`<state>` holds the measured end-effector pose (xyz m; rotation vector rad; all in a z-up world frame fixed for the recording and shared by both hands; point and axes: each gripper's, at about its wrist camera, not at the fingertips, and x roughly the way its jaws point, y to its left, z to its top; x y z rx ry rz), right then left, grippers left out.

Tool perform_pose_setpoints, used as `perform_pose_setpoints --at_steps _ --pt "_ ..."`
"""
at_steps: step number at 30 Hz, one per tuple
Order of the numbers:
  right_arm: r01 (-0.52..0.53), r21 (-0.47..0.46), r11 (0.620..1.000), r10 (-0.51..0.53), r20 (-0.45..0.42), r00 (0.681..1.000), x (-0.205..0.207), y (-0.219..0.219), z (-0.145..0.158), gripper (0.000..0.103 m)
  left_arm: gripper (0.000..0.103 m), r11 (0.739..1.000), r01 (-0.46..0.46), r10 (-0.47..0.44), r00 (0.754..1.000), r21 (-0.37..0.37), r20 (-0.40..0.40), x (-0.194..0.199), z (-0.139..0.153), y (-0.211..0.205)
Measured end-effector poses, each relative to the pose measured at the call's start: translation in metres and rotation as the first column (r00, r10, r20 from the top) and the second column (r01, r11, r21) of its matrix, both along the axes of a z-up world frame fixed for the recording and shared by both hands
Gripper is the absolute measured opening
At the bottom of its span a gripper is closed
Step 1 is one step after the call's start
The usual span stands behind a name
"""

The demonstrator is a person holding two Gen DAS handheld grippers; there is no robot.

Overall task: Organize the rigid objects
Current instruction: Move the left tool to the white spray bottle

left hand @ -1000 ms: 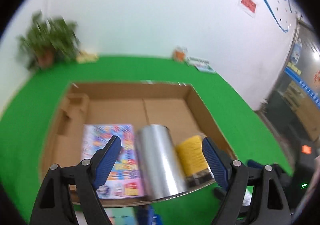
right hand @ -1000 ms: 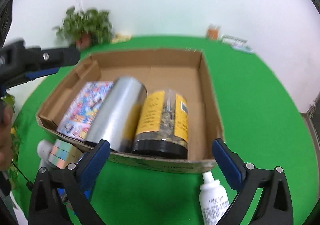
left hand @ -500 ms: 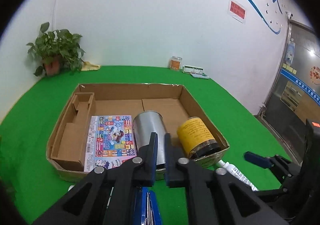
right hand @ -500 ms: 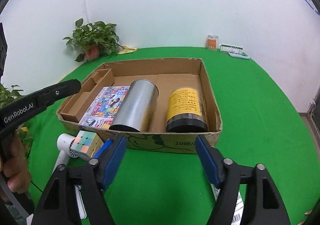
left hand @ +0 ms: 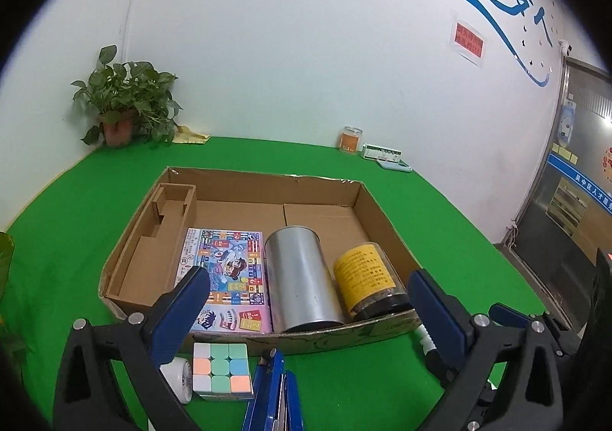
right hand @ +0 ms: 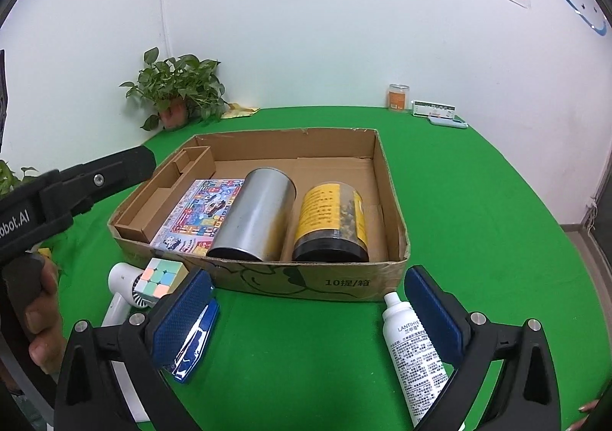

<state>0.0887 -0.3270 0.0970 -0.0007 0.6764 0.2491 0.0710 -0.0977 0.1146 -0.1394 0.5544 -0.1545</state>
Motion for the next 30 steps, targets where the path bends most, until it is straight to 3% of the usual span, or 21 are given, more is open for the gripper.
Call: perform_pose_setpoints --at_steps 6,13,17,19,21,23,26,30 --pt "0.012 0.014 1.000 -0.011 -0.048 0.999 0.002 -0.019 -0.017 0.102 0.103 1.000 0.002 -0.003 0.999 -0.029 -0.038 0.001 -0.008 -0.001" --pt "0.130 -0.018 0.991 -0.131 -0.221 0.966 -0.007 -0.092 -0.075 0.101 0.103 0.999 0.018 -0.023 0.991 -0.045 -0.129 0.001 -0.032 -0.008" --pt "0.210 0.012 0.978 -0.196 -0.310 0.930 -0.013 -0.133 -0.105 0.085 0.103 0.997 0.050 -0.062 0.982 -0.067 -0.178 0.001 -0.044 -0.017" --pt "0.203 0.059 0.977 -0.170 -0.350 0.921 -0.014 -0.140 -0.118 0.075 0.103 0.995 0.072 -0.085 0.976 -0.071 -0.201 0.000 -0.050 -0.025" --pt "0.174 0.079 0.982 -0.133 -0.370 0.919 -0.014 -0.140 -0.128 0.055 0.103 0.991 0.101 -0.117 0.969 -0.083 -0.218 0.000 -0.053 -0.032" --pt "0.147 0.078 0.986 -0.108 -0.376 0.920 -0.014 -0.137 -0.133 0.050 0.103 0.987 0.127 -0.147 0.961 -0.098 -0.235 0.000 -0.056 -0.037" --pt "0.100 0.026 0.995 -0.085 -0.351 0.933 -0.023 -0.124 -0.130 0.045 0.103 0.973 0.181 -0.216 0.935 -0.145 -0.281 0.002 -0.063 -0.046" --pt "0.052 -0.085 0.995 -0.077 -0.329 0.941 -0.041 -0.113 -0.129 0.045 0.103 0.931 0.246 -0.338 0.861 -0.271 -0.380 0.005 -0.081 -0.061"
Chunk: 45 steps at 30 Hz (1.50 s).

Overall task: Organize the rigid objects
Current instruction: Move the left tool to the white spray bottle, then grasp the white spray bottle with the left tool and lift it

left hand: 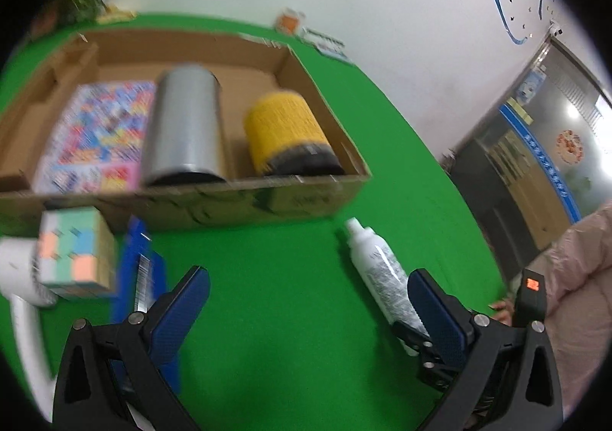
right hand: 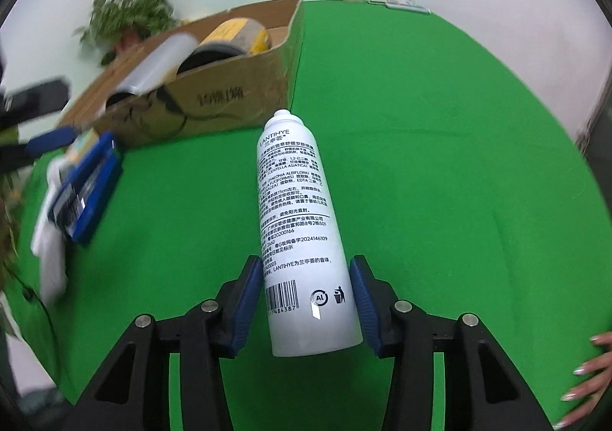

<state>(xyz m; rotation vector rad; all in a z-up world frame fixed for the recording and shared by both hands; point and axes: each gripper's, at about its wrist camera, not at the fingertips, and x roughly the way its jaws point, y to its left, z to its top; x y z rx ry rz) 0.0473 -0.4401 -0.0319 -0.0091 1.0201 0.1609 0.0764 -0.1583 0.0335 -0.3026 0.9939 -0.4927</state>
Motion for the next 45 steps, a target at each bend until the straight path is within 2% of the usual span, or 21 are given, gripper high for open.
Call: perform_pose_setpoints --at_steps 4,6,7,8,10,13,15,19,21,22,24,25,27,29,31,33,37,40,45 --pt "-0.043 -0.086 0.995 0.044 0.008 0.999 -0.017 0.014 0.002 0.045 0.103 0.995 0.069 -0.076 0.993 -0.075 -0.086 0.003 -0.018 -0.018" --pt "-0.117 -0.066 0.991 0.120 0.031 0.992 -0.026 0.026 0.011 0.048 0.103 0.991 0.096 -0.108 0.986 -0.097 -0.126 0.008 -0.026 -0.026" --pt "-0.136 -0.049 0.990 0.138 0.044 0.989 -0.029 0.026 0.016 0.056 0.103 0.989 0.105 -0.120 0.982 -0.103 -0.145 0.011 -0.030 -0.028" --pt "-0.150 -0.011 0.989 0.150 0.059 0.987 -0.032 0.027 0.021 0.072 0.103 0.988 0.114 -0.131 0.977 -0.109 -0.166 0.015 -0.035 -0.031" --pt "-0.119 0.098 0.988 0.110 0.093 0.990 -0.035 0.016 0.031 0.085 0.102 0.987 0.113 -0.135 0.967 -0.110 -0.216 0.021 -0.047 -0.034" --pt "-0.054 0.257 0.965 0.047 0.035 0.998 -0.024 0.000 0.028 0.085 0.102 0.989 0.111 -0.135 0.954 -0.103 -0.266 0.029 -0.060 -0.035" --pt "-0.033 0.292 0.956 0.039 -0.012 0.999 -0.013 0.001 0.023 0.085 0.101 0.990 0.113 -0.133 0.946 -0.086 -0.295 0.033 -0.068 -0.037" --pt "-0.055 0.334 0.941 0.091 -0.092 0.992 -0.003 0.018 0.008 0.075 0.095 0.989 0.135 -0.146 0.944 -0.059 -0.297 0.031 -0.069 -0.037" --pt "-0.078 0.359 0.930 0.127 -0.116 0.985 0.001 0.032 -0.001 0.072 0.088 0.990 0.141 -0.144 0.944 -0.033 -0.297 0.030 -0.068 -0.036" --pt "-0.097 0.372 0.923 0.151 -0.121 0.981 0.003 0.044 -0.004 0.070 0.081 0.990 0.140 -0.141 0.943 -0.022 -0.301 0.029 -0.068 -0.034" --pt "-0.120 0.369 0.922 0.179 -0.129 0.975 0.009 0.064 -0.009 0.065 0.065 0.991 0.137 -0.131 0.946 0.000 -0.297 0.027 -0.067 -0.030" --pt "-0.127 0.365 0.922 0.187 -0.135 0.973 0.010 0.070 -0.011 0.060 0.061 0.991 0.132 -0.125 0.946 0.006 -0.300 0.027 -0.066 -0.028" --pt "-0.138 0.345 0.928 0.196 -0.138 0.971 0.010 0.080 -0.012 0.059 0.049 0.993 0.118 -0.110 0.940 0.003 -0.323 0.029 -0.068 -0.022" --pt "-0.164 0.321 0.933 0.218 -0.141 0.966 0.011 0.090 -0.012 0.057 0.049 0.993 0.116 -0.114 0.935 -0.015 -0.336 0.030 -0.069 -0.017" --pt "-0.180 0.302 0.936 0.231 -0.142 0.963 0.011 0.096 -0.011 0.052 0.049 0.992 0.127 -0.119 0.936 0.002 -0.332 0.029 -0.067 -0.018" --pt "-0.186 0.246 0.951 0.223 -0.131 0.966 0.008 0.103 -0.009 0.049 0.048 0.992 0.126 -0.114 0.937 0.015 -0.331 0.029 -0.066 -0.019" --pt "-0.168 0.253 0.953 0.204 -0.124 0.971 0.006 0.104 -0.008 0.047 0.047 0.992 0.126 -0.116 0.941 0.012 -0.318 0.028 -0.060 -0.015" --pt "-0.176 0.227 0.958 0.198 -0.078 0.977 0.000 0.105 0.004 0.047 0.047 0.992 0.127 -0.117 0.955 0.018 -0.272 0.026 -0.045 -0.017" --pt "-0.190 0.184 0.964 0.190 0.016 0.982 0.008 0.099 0.043 0.047 0.046 0.993 0.119 -0.116 0.982 0.009 -0.151 0.035 0.005 -0.021"
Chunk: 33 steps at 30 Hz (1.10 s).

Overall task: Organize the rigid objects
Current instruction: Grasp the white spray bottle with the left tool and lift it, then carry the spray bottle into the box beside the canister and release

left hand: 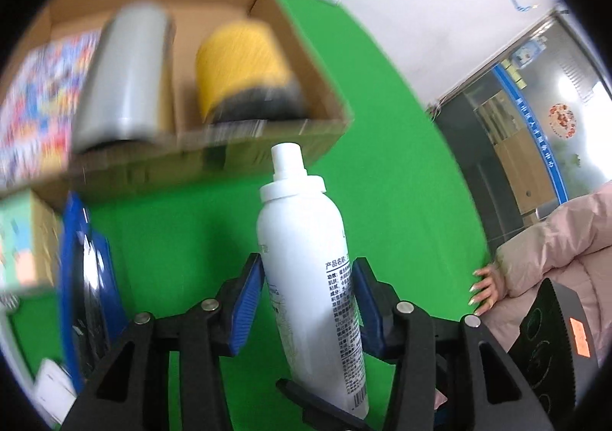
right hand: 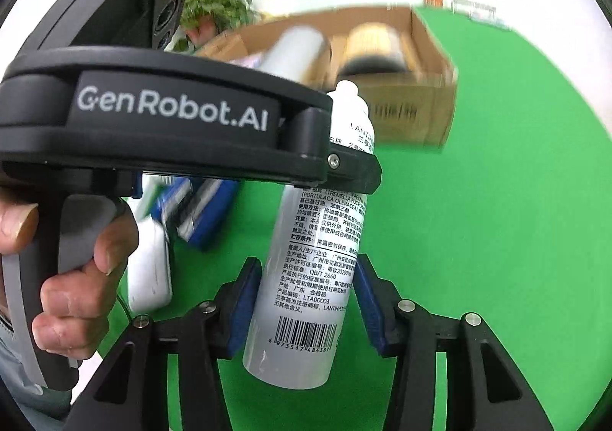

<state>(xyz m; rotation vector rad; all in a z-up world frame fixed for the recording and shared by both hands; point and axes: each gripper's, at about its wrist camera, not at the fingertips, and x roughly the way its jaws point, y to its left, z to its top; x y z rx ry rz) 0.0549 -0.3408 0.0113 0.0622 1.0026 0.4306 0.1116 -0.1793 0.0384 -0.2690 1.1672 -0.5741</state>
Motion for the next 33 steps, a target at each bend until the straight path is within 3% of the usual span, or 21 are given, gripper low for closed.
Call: perform_pose_setpoints --at_steps 10,16,21,33 --pt "0.013 -0.059 0.998 -0.003 0.175 0.985 0.065 -0.007 0.088 0.046 0.044 1.000 0.011 -0.009 0.987 -0.014 0.161 0.059 0.092 -0.015" --pt "0.016 -0.046 0.999 -0.006 0.206 0.979 0.119 -0.021 0.124 0.046 0.044 1.000 0.000 0.005 0.983 -0.026 0.182 0.103 0.117 -0.017" --pt "-0.028 0.027 0.999 0.024 0.155 0.988 0.158 -0.040 0.123 0.047 0.045 1.000 -0.023 0.025 0.989 -0.015 0.143 0.131 0.109 -0.022" --pt "-0.002 -0.014 1.000 0.002 0.008 1.000 0.224 -0.039 0.065 0.047 0.044 1.000 -0.011 0.011 0.999 -0.024 -0.031 0.187 0.043 -0.041"
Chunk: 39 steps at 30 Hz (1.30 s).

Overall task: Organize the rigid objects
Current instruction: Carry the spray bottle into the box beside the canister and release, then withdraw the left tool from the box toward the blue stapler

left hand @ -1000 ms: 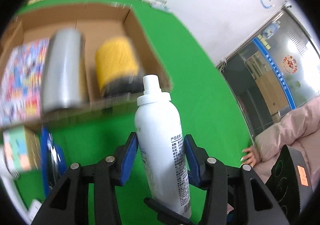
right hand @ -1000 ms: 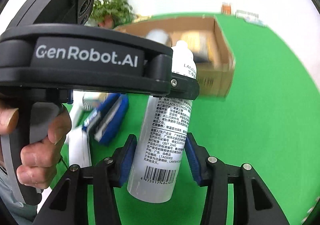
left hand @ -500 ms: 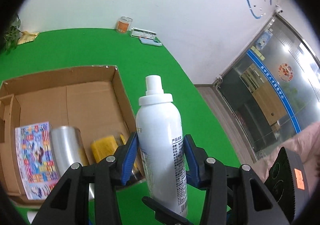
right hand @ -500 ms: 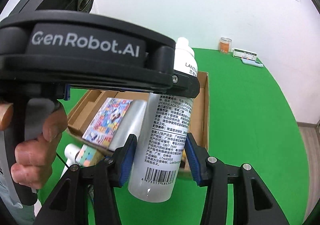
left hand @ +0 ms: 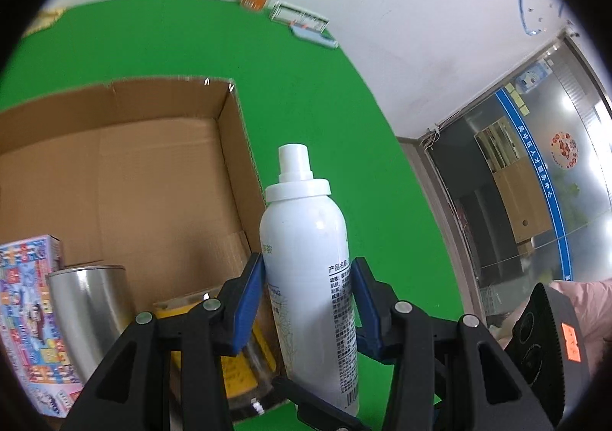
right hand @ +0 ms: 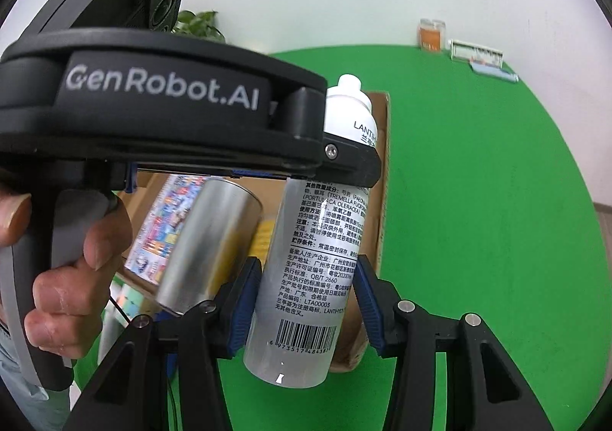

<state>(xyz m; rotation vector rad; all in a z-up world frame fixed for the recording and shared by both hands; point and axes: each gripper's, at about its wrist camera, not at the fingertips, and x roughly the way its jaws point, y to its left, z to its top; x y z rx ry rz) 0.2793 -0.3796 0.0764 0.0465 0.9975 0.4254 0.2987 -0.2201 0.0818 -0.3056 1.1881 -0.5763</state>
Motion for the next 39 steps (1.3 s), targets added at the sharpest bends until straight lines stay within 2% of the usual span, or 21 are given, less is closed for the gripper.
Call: perform_pose_setpoints --at_steps 9,12,17,18,20,24,27,28,29,30,31,32,33,34,35,36,37,39 --pt "0.011 -0.059 0.998 -0.017 -0.104 0.994 0.019 0.010 -0.036 0.045 0.045 0.999 -0.031 0.033 0.991 0.021 -0.129 0.011 -0.048 0.003" --pt "0.020 -0.045 0.999 -0.026 -0.147 0.989 0.023 0.013 -0.048 0.045 0.045 0.999 -0.041 0.044 0.984 0.020 -0.172 0.010 -0.060 0.005" --pt "0.031 -0.033 0.999 -0.036 -0.150 0.988 0.024 0.012 -0.054 0.046 0.046 0.999 -0.025 0.031 0.986 0.038 -0.166 0.007 -0.057 0.004" --pt "0.035 -0.024 0.999 -0.038 -0.148 0.988 0.022 0.009 -0.054 0.046 0.045 0.998 -0.025 0.034 0.987 0.064 -0.156 0.006 -0.055 0.006" --pt "0.047 -0.019 0.999 -0.050 -0.134 0.990 0.019 -0.001 -0.053 0.053 0.045 0.998 -0.022 0.030 0.989 0.056 -0.148 0.003 -0.051 0.009" --pt "0.067 0.000 0.998 -0.067 -0.106 0.992 0.012 -0.010 -0.048 0.053 0.045 0.998 -0.018 0.024 0.994 0.056 -0.108 -0.010 -0.039 0.014" --pt "0.093 -0.002 0.996 -0.093 -0.067 0.993 -0.003 -0.008 -0.045 0.053 0.045 0.996 -0.023 0.021 1.000 0.091 0.015 -0.033 -0.018 0.023" --pt "0.103 -0.016 0.995 -0.104 -0.046 0.994 -0.011 -0.007 -0.044 0.059 0.045 0.994 -0.036 0.028 0.996 0.099 0.081 -0.043 -0.007 0.028" --pt "0.126 -0.053 0.991 -0.126 0.004 0.992 -0.025 -0.007 -0.039 0.075 0.045 0.992 -0.056 0.039 0.987 0.111 0.154 -0.055 0.004 0.034" --pt "0.142 -0.078 0.987 -0.139 0.043 0.989 -0.035 -0.007 -0.035 0.085 0.048 0.988 -0.090 0.055 0.966 0.129 0.253 -0.073 0.018 0.042" --pt "0.169 -0.108 0.980 -0.157 0.108 0.982 -0.052 -0.006 -0.031 0.100 0.052 0.982 -0.123 0.066 0.934 0.142 0.352 -0.093 0.030 0.050" --pt "0.195 -0.124 0.973 -0.174 0.166 0.971 -0.067 -0.005 -0.025 0.102 0.066 0.972 -0.174 0.080 0.873 0.155 0.481 -0.122 0.044 0.060" --pt "0.217 -0.131 0.967 -0.186 0.213 0.959 -0.083 0.001 -0.026 0.102 0.084 0.959 -0.222 0.088 0.826 0.178 0.556 -0.139 0.049 0.066" --pt "0.233 -0.138 0.963 -0.196 0.242 0.950 -0.095 0.003 -0.024 0.102 0.090 0.920 -0.318 0.098 0.752 0.228 0.652 -0.163 0.056 0.071" --pt "0.238 -0.138 0.961 -0.199 0.249 0.948 -0.106 0.005 -0.020 0.102 0.094 0.882 -0.395 0.102 0.694 0.259 0.713 -0.182 0.060 0.074" --pt "0.235 -0.131 0.963 -0.199 0.238 0.951 -0.117 0.007 -0.020 0.102 0.098 0.851 -0.447 0.102 0.654 0.275 0.750 -0.201 0.062 0.079" --pt "0.230 -0.120 0.966 -0.199 0.228 0.953 -0.126 0.011 -0.021 0.102 0.100 0.841 -0.465 0.110 0.649 0.277 0.753 -0.215 0.061 0.086" --pt "0.236 -0.100 0.967 -0.203 0.260 0.944 -0.148 0.019 -0.014 0.102 0.102 0.845 -0.473 0.159 0.666 0.249 0.729 -0.232 0.059 0.100"
